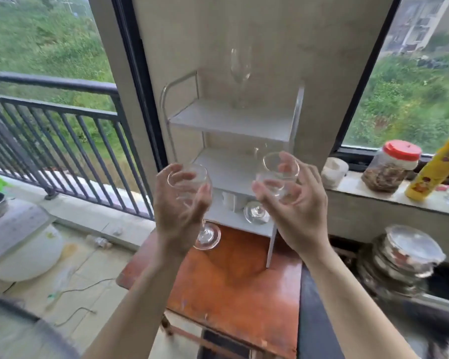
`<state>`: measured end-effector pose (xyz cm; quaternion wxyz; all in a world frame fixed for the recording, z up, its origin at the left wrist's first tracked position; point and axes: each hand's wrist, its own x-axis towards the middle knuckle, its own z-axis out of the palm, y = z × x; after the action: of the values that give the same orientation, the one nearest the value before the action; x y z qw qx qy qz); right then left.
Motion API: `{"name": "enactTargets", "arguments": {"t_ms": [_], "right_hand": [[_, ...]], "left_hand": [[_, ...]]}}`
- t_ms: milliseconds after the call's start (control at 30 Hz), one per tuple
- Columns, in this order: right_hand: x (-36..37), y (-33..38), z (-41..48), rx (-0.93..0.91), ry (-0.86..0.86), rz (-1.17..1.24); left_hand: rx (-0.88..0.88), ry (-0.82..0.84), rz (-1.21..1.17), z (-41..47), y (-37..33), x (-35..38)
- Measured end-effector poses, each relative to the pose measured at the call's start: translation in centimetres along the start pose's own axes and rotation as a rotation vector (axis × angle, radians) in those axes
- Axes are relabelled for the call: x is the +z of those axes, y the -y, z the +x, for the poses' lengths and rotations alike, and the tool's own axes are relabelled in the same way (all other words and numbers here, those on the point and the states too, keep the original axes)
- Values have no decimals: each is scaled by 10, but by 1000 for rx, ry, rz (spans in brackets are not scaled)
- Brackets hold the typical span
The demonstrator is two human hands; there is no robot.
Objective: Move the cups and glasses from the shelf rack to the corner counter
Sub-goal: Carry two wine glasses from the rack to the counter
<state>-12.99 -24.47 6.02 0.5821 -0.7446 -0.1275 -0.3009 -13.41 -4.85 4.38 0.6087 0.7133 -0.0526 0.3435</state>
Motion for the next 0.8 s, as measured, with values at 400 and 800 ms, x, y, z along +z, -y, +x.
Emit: {"name": "enactTargets", "arguments": {"t_ms": [400, 800], "right_hand": [[-195, -30, -122, 337, -420, -102], [-447, 93, -316, 294, -898, -289]], "left_hand": [[-259, 524, -307, -139, -24, 155], [-81, 1028, -550, -365, -219, 270]]}}
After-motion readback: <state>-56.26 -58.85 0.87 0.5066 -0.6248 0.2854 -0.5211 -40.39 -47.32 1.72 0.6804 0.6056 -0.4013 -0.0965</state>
